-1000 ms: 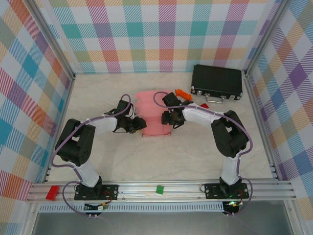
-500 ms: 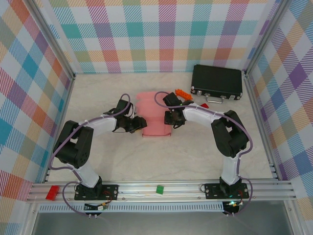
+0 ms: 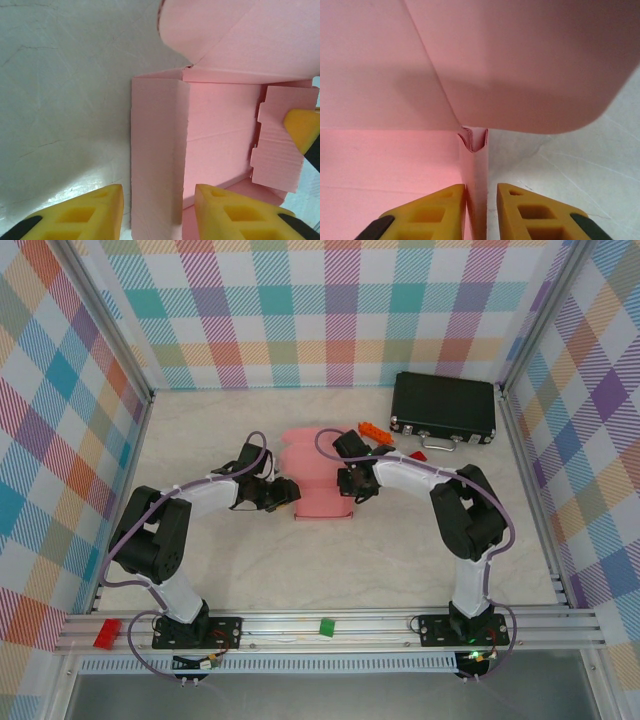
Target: Fold the paper box
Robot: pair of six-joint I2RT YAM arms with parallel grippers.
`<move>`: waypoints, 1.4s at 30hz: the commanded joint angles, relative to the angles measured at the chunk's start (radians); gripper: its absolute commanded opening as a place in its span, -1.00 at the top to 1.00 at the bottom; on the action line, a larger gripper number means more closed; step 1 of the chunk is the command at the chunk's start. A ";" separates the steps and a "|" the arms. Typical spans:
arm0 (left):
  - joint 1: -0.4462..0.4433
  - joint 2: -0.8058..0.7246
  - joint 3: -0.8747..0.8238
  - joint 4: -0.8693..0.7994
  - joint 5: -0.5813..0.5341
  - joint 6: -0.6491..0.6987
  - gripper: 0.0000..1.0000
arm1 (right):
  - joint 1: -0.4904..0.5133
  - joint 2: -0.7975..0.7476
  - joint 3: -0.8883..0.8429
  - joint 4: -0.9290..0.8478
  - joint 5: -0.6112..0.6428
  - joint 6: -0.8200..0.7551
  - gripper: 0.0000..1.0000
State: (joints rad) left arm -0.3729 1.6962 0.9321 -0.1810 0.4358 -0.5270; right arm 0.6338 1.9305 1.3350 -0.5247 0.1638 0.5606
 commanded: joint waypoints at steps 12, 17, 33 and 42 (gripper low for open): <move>-0.015 -0.009 -0.002 0.020 0.013 0.000 0.21 | 0.005 0.048 0.030 -0.067 0.037 -0.047 0.72; -0.018 0.002 0.001 0.020 0.018 -0.002 0.22 | 0.012 0.070 0.048 -0.091 0.064 -0.058 0.86; -0.027 0.012 0.010 0.020 0.017 -0.002 0.23 | 0.042 0.156 0.098 -0.189 0.176 -0.078 0.88; -0.028 0.014 0.010 0.016 0.012 -0.002 0.23 | 0.046 0.198 0.107 -0.209 0.190 -0.070 0.84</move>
State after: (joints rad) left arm -0.3908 1.6989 0.9321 -0.1741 0.4366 -0.5278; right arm 0.6842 2.0464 1.4673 -0.6754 0.3271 0.4953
